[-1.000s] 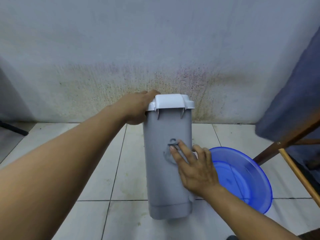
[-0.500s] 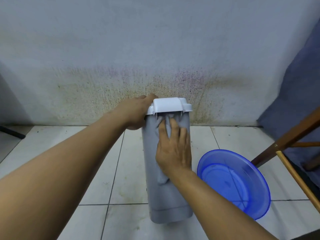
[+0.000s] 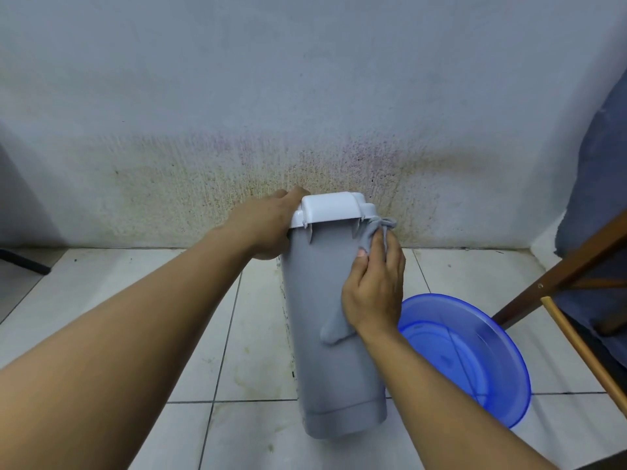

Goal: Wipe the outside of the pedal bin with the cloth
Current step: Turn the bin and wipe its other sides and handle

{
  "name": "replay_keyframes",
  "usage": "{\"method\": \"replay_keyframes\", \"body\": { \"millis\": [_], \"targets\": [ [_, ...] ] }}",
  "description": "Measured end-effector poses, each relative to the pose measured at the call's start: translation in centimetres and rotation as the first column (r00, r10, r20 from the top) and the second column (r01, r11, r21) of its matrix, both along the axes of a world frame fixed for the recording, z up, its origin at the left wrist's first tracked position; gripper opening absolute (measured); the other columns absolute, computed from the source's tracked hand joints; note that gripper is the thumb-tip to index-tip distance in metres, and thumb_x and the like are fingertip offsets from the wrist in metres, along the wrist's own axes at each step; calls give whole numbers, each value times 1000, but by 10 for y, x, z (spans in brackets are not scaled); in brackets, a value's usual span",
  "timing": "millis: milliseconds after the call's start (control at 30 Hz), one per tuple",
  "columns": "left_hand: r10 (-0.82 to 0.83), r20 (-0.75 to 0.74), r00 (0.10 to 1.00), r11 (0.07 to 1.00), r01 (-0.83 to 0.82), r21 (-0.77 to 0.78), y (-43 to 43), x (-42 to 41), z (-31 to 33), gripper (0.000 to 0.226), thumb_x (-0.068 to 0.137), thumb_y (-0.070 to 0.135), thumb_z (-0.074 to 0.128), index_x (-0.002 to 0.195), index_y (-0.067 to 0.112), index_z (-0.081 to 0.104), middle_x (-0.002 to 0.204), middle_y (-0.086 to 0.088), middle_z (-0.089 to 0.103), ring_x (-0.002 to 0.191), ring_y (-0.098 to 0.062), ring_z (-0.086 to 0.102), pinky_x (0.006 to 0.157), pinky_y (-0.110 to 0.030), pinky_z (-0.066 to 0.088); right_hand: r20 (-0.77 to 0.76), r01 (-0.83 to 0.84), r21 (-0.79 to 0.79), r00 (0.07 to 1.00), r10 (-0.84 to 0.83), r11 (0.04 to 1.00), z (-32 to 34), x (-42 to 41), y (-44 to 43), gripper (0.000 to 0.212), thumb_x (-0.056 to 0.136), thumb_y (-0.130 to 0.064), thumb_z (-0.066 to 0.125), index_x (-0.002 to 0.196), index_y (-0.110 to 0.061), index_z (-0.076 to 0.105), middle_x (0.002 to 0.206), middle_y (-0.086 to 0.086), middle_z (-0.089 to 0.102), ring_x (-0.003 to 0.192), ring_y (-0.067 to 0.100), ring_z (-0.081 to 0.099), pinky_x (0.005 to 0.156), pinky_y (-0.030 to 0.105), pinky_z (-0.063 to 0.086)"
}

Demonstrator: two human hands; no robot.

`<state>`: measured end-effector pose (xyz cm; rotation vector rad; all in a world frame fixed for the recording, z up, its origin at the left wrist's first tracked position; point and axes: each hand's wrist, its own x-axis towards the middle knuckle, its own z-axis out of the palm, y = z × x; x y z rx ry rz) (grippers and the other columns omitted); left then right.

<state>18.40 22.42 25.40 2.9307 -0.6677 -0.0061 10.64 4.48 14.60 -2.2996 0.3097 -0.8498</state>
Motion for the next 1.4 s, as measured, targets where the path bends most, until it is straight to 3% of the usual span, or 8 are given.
{"method": "replay_keyframes", "body": {
  "millis": [200,467,767,900,1033,1200,1300,1400],
  "targets": [
    [12,8,1000,1000,-12,-3,-2,-1,0,68,80,10,58,139,33,33,120,1,54,102,-32,60,81,-49,54,-38,110,118,994,-106,987,-48,-37,-1,51,101,-33,29,142,-6,45,136,13,52,121,29,49,99,39,41],
    [29,21,999,999,-30,31,-5,-7,1,71,80,12,59,141,32,30,122,0,54,100,-33,61,83,-50,53,-193,214,285,968,-163,934,-111,-109,-6,60,100,-39,25,147,-6,43,143,14,50,135,30,42,111,24,27],
    [83,164,983,996,-84,1,-18,-54,-2,62,83,12,63,138,23,36,118,-7,56,89,-38,62,66,-42,46,-629,609,521,747,-213,598,-93,-110,-22,37,107,-19,28,121,4,55,119,23,61,100,40,57,80,36,41],
    [87,270,959,995,-97,24,-32,-101,-7,63,86,13,60,141,22,32,128,-7,52,84,-40,64,58,-41,42,-579,597,588,782,-232,546,-75,-101,-15,40,106,-25,31,131,-4,54,129,20,60,112,42,59,100,47,48],
    [80,363,928,986,-127,108,-52,-149,-15,64,92,16,55,149,21,28,139,-10,44,82,-36,65,54,-38,34,-417,452,757,890,-184,472,-36,-93,-2,37,106,-22,37,138,-15,53,131,10,61,112,35,60,96,39,49],
    [3,451,892,960,-129,249,-62,-179,-45,67,65,29,82,129,16,65,106,-14,66,69,-31,61,48,-33,22,-180,150,923,982,52,355,-10,-88,-10,23,93,-14,61,111,-25,71,95,-5,76,89,21,72,64,30,58],
    [21,476,879,971,-131,199,-67,-184,-54,64,63,25,80,125,12,68,97,-11,65,79,-31,59,57,-37,38,-127,78,963,976,179,257,-11,-88,-18,28,92,-6,60,110,-23,73,98,2,77,89,26,74,78,45,62],
    [32,486,873,979,-125,160,-75,-186,-58,59,66,27,78,122,12,69,94,-7,64,81,-30,56,71,-42,38,-222,154,939,955,198,308,-21,-92,-31,28,90,-1,57,99,-21,75,94,6,77,91,32,73,81,52,60]
  ]
}}
